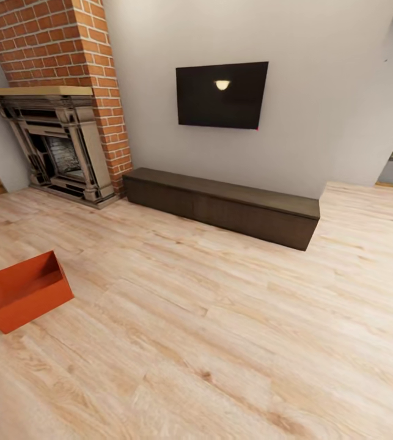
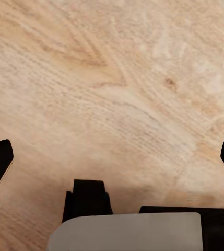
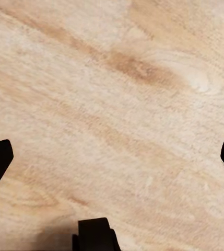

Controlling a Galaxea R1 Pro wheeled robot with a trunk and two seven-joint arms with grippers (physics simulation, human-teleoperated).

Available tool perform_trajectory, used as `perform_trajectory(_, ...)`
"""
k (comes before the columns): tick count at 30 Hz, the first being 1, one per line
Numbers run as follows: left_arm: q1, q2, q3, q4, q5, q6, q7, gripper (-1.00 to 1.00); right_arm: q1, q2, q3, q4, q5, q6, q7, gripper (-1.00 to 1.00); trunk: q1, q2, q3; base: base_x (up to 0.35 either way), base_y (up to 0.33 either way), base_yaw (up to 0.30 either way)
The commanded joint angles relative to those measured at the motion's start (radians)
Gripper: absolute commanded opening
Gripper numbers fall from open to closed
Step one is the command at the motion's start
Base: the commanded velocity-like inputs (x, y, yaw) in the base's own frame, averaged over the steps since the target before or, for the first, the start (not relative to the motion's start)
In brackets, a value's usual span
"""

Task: Move the two storage containers from the living room to the garage. In the garage, place one container on the floor and stack the other container on top of it (either order is fine).

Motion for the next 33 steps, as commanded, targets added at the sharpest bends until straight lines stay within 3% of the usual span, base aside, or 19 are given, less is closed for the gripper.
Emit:
perform_trajectory(1, -0.001, 0.000, -0.008, 0.001, 0.010, -0.003, -0.004, 1.00, -0.001, 0.000, 0.009, 0.001, -0.010, -0.005, -0.005, 1.00, 0.000, 0.000, -0.001, 0.333, 0.000, 0.129)
perform_trajectory(33, -0.001, 0.000, -0.008, 0.002, 0.010, -0.003, -0.004, 1.00, -0.001, 0.000, 0.009, 0.001, -0.010, -0.005, -0.005, 1.00, 0.000, 0.000, -0.001, 0.333, 0.000, 0.280)
